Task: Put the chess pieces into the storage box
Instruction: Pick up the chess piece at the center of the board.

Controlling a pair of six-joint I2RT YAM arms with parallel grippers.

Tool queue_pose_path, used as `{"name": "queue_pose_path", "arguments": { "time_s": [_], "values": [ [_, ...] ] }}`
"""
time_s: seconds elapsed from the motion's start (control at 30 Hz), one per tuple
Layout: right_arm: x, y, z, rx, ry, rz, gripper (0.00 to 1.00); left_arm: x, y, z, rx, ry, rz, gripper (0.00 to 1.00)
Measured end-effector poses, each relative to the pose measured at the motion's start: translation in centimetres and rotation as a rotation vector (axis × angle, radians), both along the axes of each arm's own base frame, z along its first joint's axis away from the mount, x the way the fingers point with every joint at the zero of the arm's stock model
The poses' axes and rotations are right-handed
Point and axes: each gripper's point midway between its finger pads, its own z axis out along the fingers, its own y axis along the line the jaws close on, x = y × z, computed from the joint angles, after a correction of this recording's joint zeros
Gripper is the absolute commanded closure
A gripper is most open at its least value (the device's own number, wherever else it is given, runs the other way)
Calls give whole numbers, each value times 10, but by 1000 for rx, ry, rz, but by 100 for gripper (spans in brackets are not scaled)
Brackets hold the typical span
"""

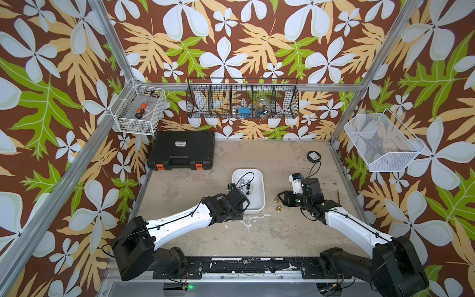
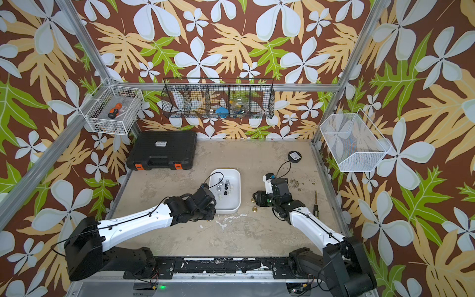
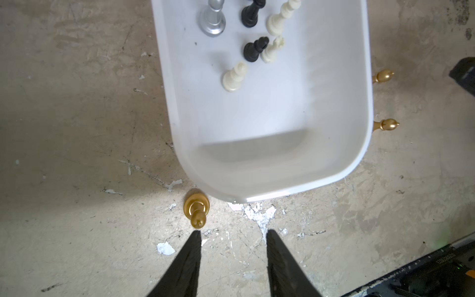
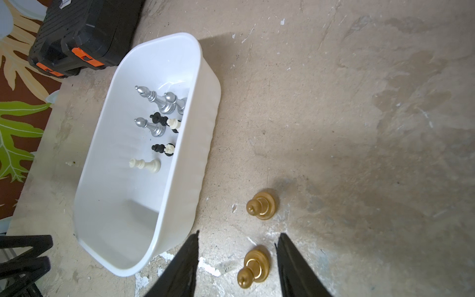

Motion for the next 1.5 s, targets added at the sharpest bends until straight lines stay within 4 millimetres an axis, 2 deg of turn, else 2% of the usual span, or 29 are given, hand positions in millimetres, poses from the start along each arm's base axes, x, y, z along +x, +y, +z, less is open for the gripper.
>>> {"name": "queue_pose_path", "arguments": {
  "time_s": [0.17, 0.87, 1.5],
  "values": [
    [-1, 0, 5, 2, -24, 5, 49, -2, 10, -12, 38, 1, 15, 56],
    [-1, 0, 13, 10, -66, 15, 49, -1, 22, -34, 91, -16, 33, 58],
    [-2, 0, 17, 12, -82, 16, 49, -1, 17, -49, 119, -8, 1, 65]
  ]
}}
